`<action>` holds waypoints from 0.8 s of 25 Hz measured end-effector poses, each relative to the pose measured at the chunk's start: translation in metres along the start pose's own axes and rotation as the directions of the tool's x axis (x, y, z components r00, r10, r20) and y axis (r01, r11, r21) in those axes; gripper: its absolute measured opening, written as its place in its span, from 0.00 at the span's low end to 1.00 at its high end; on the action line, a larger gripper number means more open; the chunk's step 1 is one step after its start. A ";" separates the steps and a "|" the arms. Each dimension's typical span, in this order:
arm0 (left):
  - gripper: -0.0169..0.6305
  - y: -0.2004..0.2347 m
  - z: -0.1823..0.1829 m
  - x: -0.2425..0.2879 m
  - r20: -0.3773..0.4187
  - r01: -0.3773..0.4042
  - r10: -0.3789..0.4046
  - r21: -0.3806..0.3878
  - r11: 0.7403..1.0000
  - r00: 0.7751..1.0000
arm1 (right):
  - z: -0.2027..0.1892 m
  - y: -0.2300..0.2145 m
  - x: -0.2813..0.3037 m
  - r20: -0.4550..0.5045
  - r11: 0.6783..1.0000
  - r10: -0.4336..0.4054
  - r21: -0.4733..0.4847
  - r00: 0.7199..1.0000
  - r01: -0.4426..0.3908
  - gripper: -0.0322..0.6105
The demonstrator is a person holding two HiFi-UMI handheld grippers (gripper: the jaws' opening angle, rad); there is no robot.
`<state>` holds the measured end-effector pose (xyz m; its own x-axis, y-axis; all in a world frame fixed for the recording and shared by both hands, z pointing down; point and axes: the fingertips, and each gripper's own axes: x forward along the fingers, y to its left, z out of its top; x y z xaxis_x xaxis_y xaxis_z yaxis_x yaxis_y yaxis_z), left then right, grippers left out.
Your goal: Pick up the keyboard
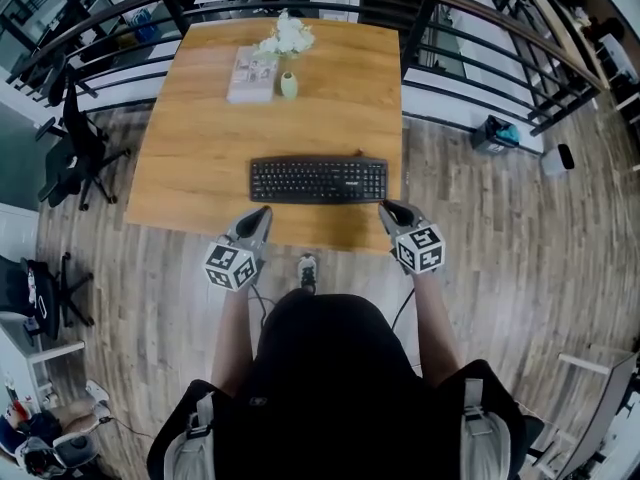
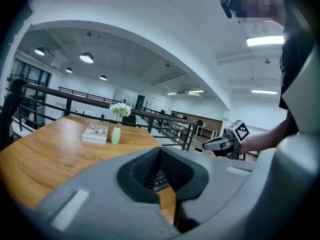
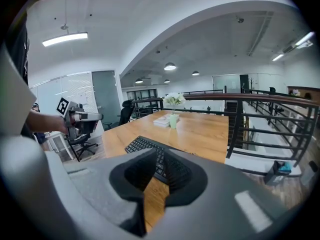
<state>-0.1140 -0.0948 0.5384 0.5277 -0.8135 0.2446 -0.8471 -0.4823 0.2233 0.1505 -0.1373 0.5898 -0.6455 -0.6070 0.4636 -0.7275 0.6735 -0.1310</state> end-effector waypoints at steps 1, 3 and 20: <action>0.04 0.006 0.001 0.002 0.000 0.002 -0.002 -0.003 1.000 1.000 | 0.002 -0.001 0.005 -0.001 1.000 -0.004 0.001 1.000 0.004 0.12; 0.04 0.015 0.002 0.008 -0.001 0.006 -0.006 -0.009 1.000 1.000 | 0.006 -0.004 0.012 -0.005 1.000 -0.011 0.004 1.000 0.011 0.12; 0.04 0.074 0.015 0.062 -0.034 0.071 -0.072 -0.005 0.997 0.997 | 0.021 -0.030 0.064 -0.026 0.997 -0.067 0.032 0.997 0.068 0.12</action>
<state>-0.1449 -0.1861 0.5558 0.5888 -0.7653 0.2601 -0.8069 -0.5377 0.2445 0.1262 -0.2047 0.6049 -0.5889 -0.6394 0.4943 -0.7766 0.6170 -0.1271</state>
